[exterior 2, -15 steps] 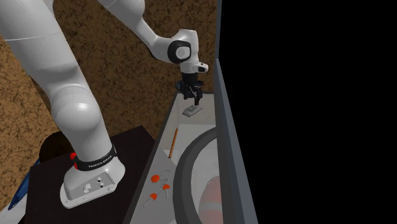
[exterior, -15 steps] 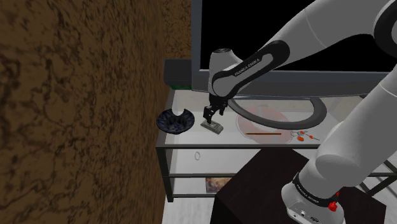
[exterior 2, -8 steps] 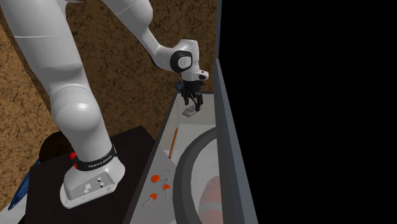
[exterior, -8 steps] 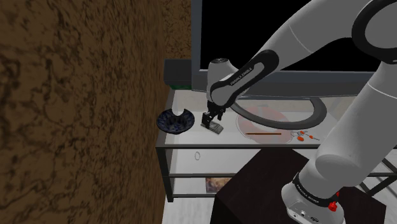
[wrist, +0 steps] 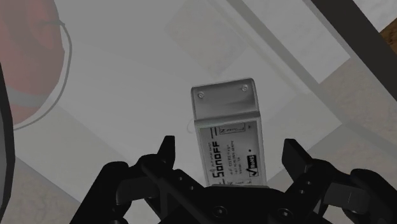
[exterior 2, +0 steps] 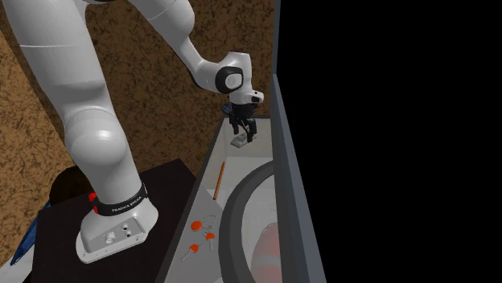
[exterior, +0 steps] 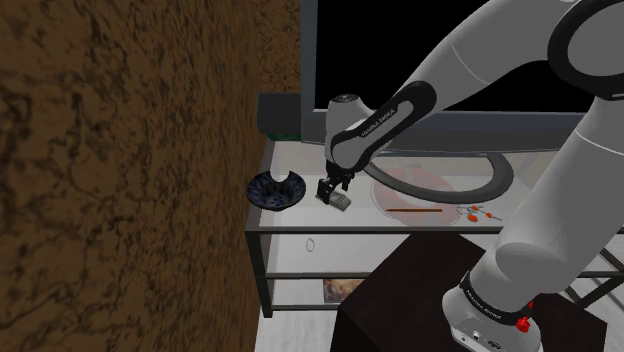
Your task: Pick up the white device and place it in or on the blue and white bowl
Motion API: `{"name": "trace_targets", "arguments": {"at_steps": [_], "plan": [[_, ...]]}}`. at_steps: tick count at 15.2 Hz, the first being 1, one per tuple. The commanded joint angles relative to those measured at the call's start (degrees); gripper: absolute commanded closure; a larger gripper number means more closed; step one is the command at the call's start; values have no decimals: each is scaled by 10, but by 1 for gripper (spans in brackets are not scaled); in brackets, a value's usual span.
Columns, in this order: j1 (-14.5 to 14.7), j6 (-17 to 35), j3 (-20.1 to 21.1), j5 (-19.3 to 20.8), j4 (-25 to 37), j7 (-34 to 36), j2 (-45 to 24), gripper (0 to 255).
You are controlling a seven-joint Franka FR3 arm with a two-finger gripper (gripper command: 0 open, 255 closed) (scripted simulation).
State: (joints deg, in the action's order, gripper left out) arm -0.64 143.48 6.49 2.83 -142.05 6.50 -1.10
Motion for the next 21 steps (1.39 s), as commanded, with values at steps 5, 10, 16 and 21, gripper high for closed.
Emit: {"name": "trace_targets", "arguments": {"at_steps": [5, 10, 16, 21], "plan": [[0, 0, 0, 0, 0, 0, 0, 255], [0, 0, 0, 0, 0, 0, 0, 255], [1, -49, 0, -9, 11, -8, 38, 255], [1, -90, 0, -15, 24, -13, 67, 255]]}}
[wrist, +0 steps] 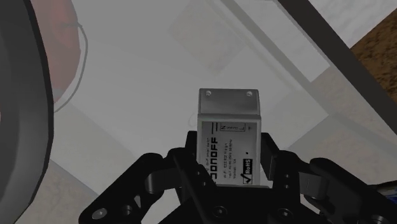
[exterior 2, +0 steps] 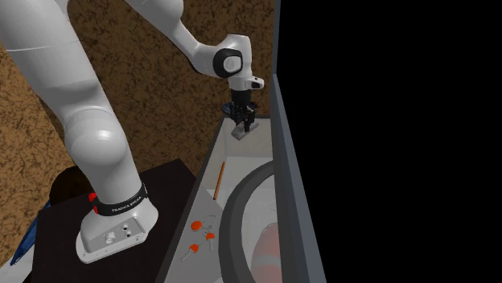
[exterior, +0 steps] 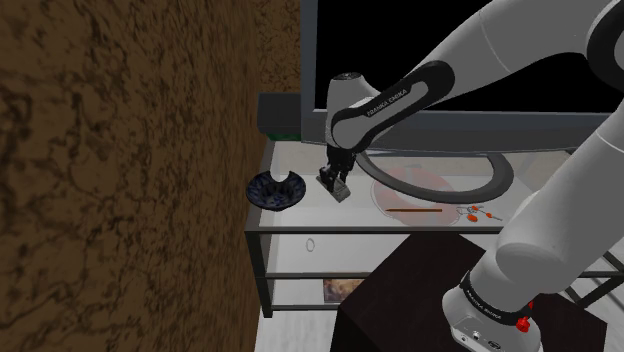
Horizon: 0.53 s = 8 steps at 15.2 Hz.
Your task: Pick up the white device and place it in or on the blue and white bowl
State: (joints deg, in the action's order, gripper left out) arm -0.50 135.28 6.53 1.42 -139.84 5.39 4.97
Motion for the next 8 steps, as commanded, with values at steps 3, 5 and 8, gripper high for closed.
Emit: {"name": "trace_targets", "arguments": {"at_steps": [3, 5, 8], "plan": [[0, -33, -1, -4, 11, -4, 22, 255], [0, -49, -1, -5, 18, -6, 31, 255], [1, -74, -2, -8, 30, -8, 45, 255]]}}
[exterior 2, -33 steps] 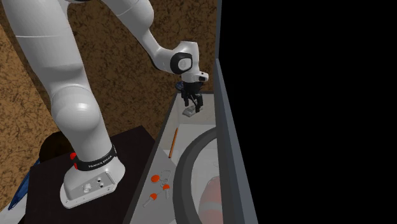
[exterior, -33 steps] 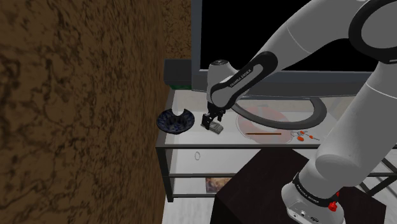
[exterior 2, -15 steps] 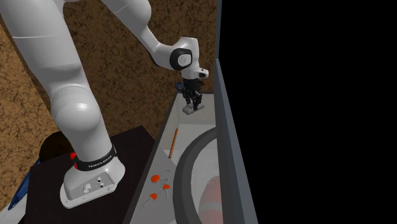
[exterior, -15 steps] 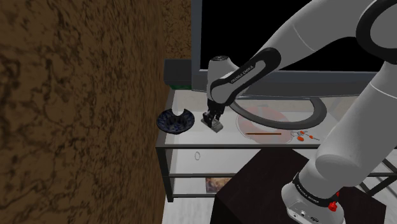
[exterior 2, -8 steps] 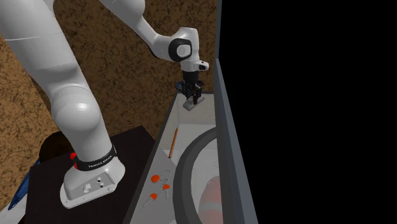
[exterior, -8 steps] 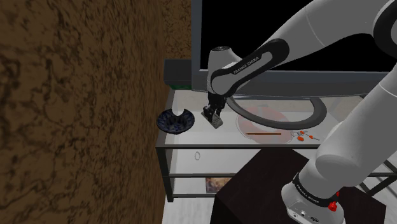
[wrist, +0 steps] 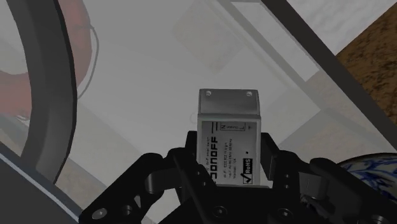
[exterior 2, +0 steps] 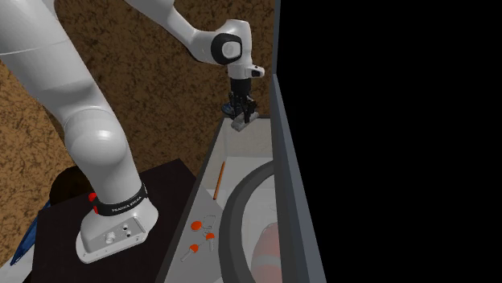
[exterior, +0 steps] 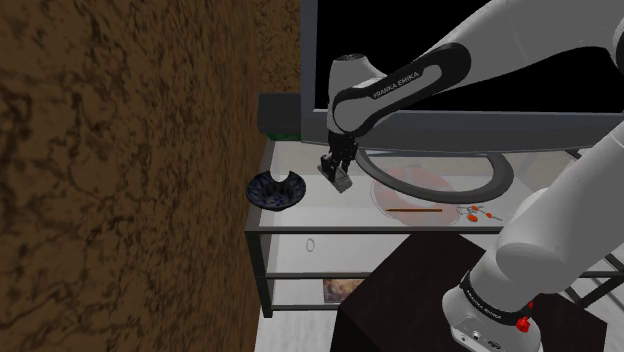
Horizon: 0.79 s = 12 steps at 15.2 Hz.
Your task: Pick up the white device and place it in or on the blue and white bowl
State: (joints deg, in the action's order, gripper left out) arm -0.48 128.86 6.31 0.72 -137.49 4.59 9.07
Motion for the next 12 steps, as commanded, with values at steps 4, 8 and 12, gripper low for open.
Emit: {"name": "trace_targets", "arguments": {"at_steps": [4, 8, 12], "plan": [[1, -42, 0, -3, 23, -2, 19, 255], [1, -75, -1, -4, 41, -4, 33, 255], [10, -88, 14, -4, 78, 21, 10, 255]]}}
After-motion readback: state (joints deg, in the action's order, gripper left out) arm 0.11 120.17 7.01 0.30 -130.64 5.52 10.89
